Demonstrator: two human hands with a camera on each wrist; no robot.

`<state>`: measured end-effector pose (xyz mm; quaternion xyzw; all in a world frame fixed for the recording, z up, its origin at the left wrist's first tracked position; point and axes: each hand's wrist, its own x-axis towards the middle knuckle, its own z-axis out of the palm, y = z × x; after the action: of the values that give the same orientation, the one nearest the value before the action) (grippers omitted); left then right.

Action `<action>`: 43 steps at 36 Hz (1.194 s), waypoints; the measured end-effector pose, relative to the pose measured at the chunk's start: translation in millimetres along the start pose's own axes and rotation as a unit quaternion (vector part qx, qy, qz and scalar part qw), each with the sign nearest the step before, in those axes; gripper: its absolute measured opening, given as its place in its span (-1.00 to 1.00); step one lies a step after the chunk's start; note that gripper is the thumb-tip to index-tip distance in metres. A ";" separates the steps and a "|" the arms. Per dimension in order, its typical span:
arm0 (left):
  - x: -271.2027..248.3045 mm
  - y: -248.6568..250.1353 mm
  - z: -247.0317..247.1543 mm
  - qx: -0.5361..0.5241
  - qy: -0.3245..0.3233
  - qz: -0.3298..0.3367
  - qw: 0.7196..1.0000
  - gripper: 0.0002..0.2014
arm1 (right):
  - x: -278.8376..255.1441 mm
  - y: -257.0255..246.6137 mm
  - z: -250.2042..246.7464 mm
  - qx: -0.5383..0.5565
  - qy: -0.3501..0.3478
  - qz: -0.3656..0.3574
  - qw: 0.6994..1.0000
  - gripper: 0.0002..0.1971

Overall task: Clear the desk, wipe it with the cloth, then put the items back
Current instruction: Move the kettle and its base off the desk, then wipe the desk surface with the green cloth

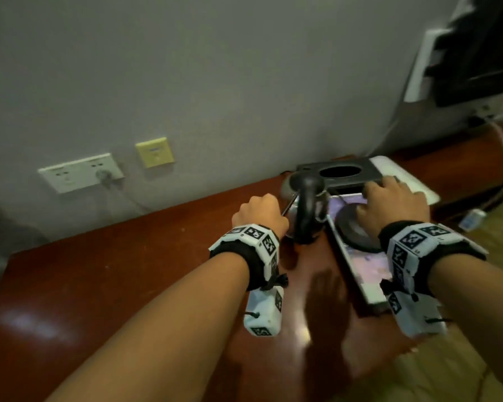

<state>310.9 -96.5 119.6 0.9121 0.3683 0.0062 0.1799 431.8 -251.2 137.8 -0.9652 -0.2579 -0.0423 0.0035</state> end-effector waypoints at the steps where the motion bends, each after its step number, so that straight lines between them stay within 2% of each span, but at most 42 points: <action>1: 2.5 19.9 11.7 0.000 -0.005 0.003 1.000 -0.73 | 4.0 24.2 2.7 -0.003 -0.001 0.013 1.000 -0.63; 6: 13.7 84.5 77.1 0.003 -0.013 0.000 1.000 -0.79 | 22.0 108.6 32.9 0.007 -0.021 0.039 0.999 -0.65; 13: 25.5 120.7 168.9 0.033 -0.057 -0.036 0.997 -0.73 | 46.5 156.3 97.7 0.061 -0.060 -0.011 0.996 -0.68; 19: 26.9 154.6 216.1 0.082 -0.068 0.048 0.993 -0.92 | 53.3 185.9 124.2 0.083 -0.065 -0.025 0.994 -0.69; 25: 38.1 186.9 205.2 0.110 -0.079 0.069 0.988 -0.78 | 66.6 213.6 112.8 0.101 -0.089 -0.003 0.991 -0.68; 30: 81.2 233.6 152.1 0.027 -0.055 0.058 0.996 -0.79 | 96.8 230.9 76.5 0.114 -0.080 0.013 0.990 -0.67; 35: 120.8 295.4 111.1 -0.012 -0.009 0.092 0.996 -0.59 | 134.8 251.0 42.6 0.103 -0.077 0.018 0.992 -0.65; 39: 145.1 330.9 106.5 -0.018 0.009 0.103 0.994 -0.58 | 164.6 270.5 37.0 0.100 -0.070 0.017 0.992 -0.63; 43: 168.8 358.4 121.1 -0.026 -0.007 0.089 0.996 -0.55 | 194.1 296.5 46.2 0.095 -0.083 0.018 0.992 -0.63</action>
<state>691.3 -259.9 105.2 0.9362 0.2842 0.0258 0.2050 750.8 -410.4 112.5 -0.9653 -0.2422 0.0628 0.0745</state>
